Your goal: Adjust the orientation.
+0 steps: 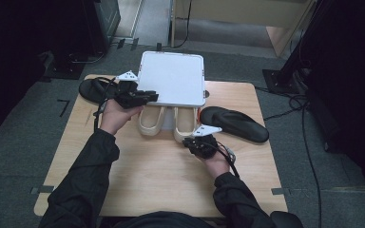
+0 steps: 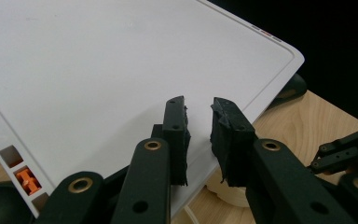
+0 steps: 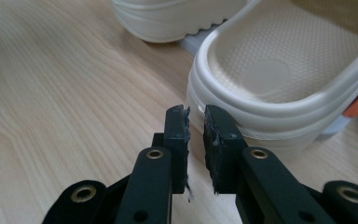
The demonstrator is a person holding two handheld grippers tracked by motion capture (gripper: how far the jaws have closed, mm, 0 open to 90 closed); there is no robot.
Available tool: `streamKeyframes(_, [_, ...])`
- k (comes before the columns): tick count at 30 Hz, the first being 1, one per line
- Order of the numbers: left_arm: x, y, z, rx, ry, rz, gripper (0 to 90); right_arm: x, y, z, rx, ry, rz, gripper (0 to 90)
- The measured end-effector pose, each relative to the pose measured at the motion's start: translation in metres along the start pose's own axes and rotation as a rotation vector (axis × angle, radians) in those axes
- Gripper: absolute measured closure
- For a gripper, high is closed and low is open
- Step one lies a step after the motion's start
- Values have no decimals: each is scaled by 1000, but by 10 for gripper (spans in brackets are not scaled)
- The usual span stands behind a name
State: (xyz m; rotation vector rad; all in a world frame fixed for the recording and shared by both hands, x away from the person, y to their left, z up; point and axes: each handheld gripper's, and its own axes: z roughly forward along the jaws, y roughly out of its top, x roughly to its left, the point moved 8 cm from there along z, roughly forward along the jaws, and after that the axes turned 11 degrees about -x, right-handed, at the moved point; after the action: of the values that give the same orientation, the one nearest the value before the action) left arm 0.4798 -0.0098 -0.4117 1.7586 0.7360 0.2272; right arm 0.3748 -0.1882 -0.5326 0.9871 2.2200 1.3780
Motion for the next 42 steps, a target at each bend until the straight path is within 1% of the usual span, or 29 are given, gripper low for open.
streamKeyframes(2, [0,0,0,1,1,1,759,0,3,3,8,-7,-15,794])
streamKeyframes(4, [0,0,0,1,1,4,759,-1,7,7,-1,-5,-17,793])
streamKeyframes(6, [-1,0,0,1,-3,-1,759,-2,9,10,-8,-8,-12,786])
streamKeyframes(8, [-1,0,0,0,-3,1,759,-3,11,12,-12,-17,-3,772])
streamKeyframes(10, [-1,0,1,0,-1,4,759,-5,12,14,-12,-15,6,773])
streamKeyframes(12, [-1,0,0,0,-2,3,759,-7,13,15,-21,-19,1,777])
streamKeyframes(14, [-1,0,0,0,0,0,759,-9,14,16,-23,-22,8,776])
streamKeyframes(20, [-1,0,0,1,3,0,750,-9,15,18,-27,-6,19,697])
streamKeyframes(23, [-1,0,0,1,1,2,740,-9,14,15,-18,-11,32,694])
streamKeyframes(25, [-2,1,0,-2,-5,3,723,-10,15,12,-25,-8,36,691])
streamKeyframes(28, [-2,1,0,0,5,-1,702,-11,14,7,-24,-2,47,679])
streamKeyframes(30, [-1,1,-1,-1,3,-9,695,-10,13,3,-20,5,59,669])
streamKeyframes(33, [-1,1,-1,1,8,-9,679,-10,14,-2,-31,9,62,659])
streamKeyframes(36, [-1,2,-2,6,9,-12,659,-9,12,-6,-31,14,64,637])
streamKeyframes(42, [-4,2,-7,20,13,-2,569,-8,4,-16,-21,40,61,598])
